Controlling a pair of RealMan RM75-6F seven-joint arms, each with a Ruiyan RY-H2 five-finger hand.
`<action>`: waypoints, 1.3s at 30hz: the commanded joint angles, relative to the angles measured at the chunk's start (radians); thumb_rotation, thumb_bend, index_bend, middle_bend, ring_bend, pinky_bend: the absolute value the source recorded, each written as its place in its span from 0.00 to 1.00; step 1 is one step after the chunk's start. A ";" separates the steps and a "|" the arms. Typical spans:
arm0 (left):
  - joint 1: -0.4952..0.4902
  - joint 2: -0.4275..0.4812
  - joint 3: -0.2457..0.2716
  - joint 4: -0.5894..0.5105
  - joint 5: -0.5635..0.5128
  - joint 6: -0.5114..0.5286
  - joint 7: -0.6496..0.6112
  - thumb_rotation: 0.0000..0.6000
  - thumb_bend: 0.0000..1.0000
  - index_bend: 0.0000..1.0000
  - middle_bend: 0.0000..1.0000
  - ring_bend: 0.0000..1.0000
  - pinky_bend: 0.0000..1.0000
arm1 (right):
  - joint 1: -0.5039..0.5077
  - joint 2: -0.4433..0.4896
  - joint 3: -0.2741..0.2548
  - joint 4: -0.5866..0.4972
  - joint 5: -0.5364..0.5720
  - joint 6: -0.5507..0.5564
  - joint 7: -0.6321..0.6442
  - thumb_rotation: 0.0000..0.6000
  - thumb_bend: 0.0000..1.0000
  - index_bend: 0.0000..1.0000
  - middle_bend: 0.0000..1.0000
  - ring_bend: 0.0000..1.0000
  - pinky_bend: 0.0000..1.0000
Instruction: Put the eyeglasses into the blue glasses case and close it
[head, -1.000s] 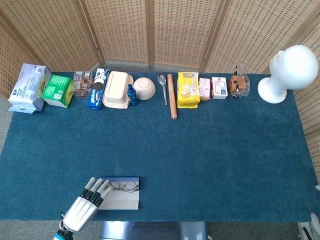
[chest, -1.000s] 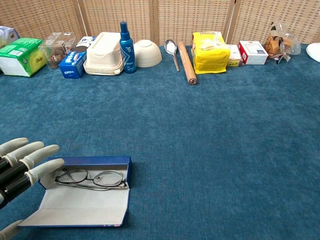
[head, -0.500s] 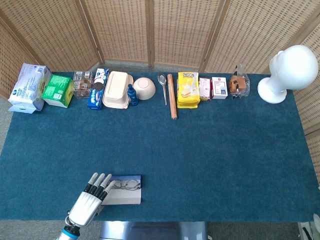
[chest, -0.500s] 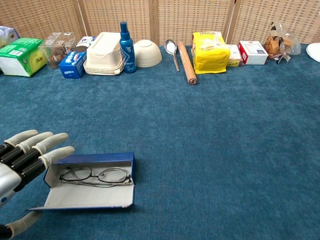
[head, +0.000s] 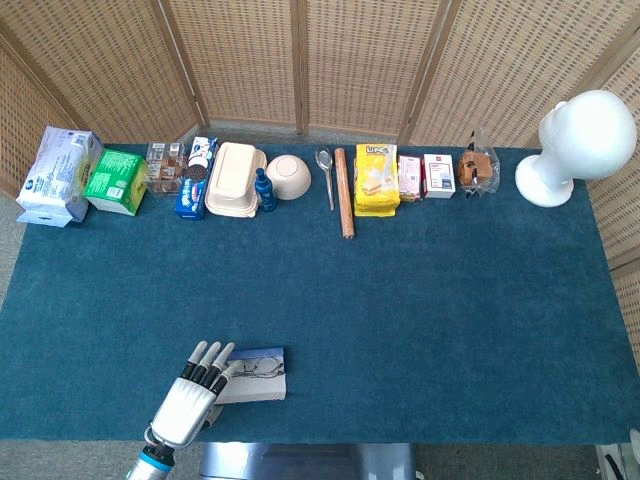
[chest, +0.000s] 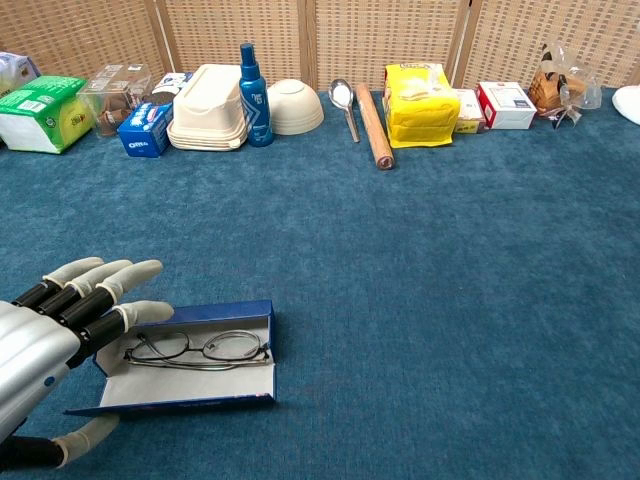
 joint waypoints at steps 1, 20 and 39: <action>-0.003 0.001 -0.008 -0.033 -0.031 -0.022 -0.002 0.98 0.27 0.23 0.00 0.00 0.00 | 0.000 0.000 0.000 -0.002 -0.001 -0.001 -0.003 0.87 0.39 0.00 0.27 0.07 0.19; -0.011 -0.010 -0.012 -0.102 -0.093 -0.046 0.002 0.97 0.36 0.48 0.05 0.00 0.00 | -0.003 0.009 -0.001 -0.022 0.000 -0.009 -0.019 0.87 0.39 0.00 0.27 0.07 0.19; 0.001 0.001 -0.007 -0.120 -0.137 -0.045 0.068 0.96 0.40 0.59 0.11 0.00 0.00 | -0.007 0.005 0.002 -0.009 0.007 -0.012 -0.004 0.87 0.38 0.00 0.27 0.07 0.19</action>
